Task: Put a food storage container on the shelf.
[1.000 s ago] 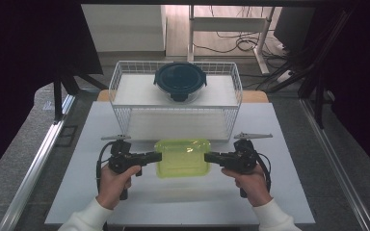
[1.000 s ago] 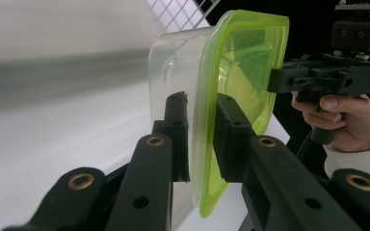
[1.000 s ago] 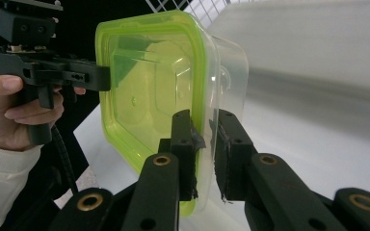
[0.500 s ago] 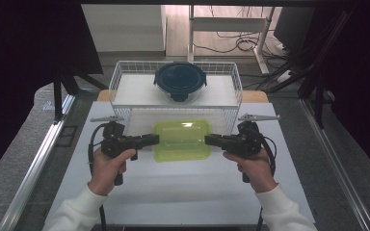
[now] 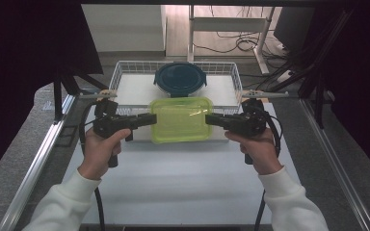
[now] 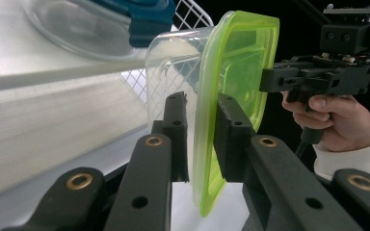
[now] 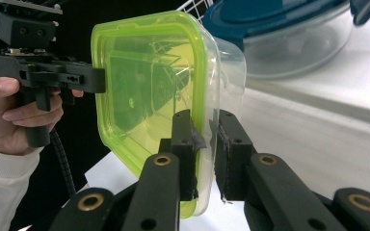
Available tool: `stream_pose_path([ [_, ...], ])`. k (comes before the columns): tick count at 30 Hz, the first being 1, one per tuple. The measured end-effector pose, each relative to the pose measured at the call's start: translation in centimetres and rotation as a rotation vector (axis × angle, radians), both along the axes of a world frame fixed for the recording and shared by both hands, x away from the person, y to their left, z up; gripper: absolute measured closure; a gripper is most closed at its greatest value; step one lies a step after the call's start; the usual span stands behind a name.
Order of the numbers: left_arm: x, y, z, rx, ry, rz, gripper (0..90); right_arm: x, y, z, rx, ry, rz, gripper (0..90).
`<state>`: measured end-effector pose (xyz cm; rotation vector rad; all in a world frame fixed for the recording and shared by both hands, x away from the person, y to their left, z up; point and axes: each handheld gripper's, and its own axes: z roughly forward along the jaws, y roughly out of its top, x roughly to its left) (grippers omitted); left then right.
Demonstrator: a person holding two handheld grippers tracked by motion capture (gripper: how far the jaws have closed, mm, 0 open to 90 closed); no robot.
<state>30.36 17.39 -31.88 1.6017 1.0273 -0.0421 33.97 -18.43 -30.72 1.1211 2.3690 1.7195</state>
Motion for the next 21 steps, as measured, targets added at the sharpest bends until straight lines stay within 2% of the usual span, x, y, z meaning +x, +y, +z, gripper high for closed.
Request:
stream_pose_path([
  [4, 0.6, 0.1, 0.6, -0.002, -0.002, -0.002, 77.4, 0.6, 0.1, 0.9, 0.004, -0.004, 0.000, 79.0],
  [8, 1.8, 0.2, 2.0, -0.009, -0.006, -0.014, 77.3, 1.2, 0.1, 2.0, 0.008, -0.019, -0.004, 79.0],
  [14, 3.5, 0.3, 3.7, 0.004, -0.034, -0.021, 77.5, 2.4, 0.1, 3.6, 0.019, -0.025, -0.017, 79.0],
  [21, 5.1, 0.5, 5.2, -0.006, -0.044, -0.017, 77.6, 3.9, 0.3, 5.6, 0.013, -0.049, -0.017, 78.9],
])
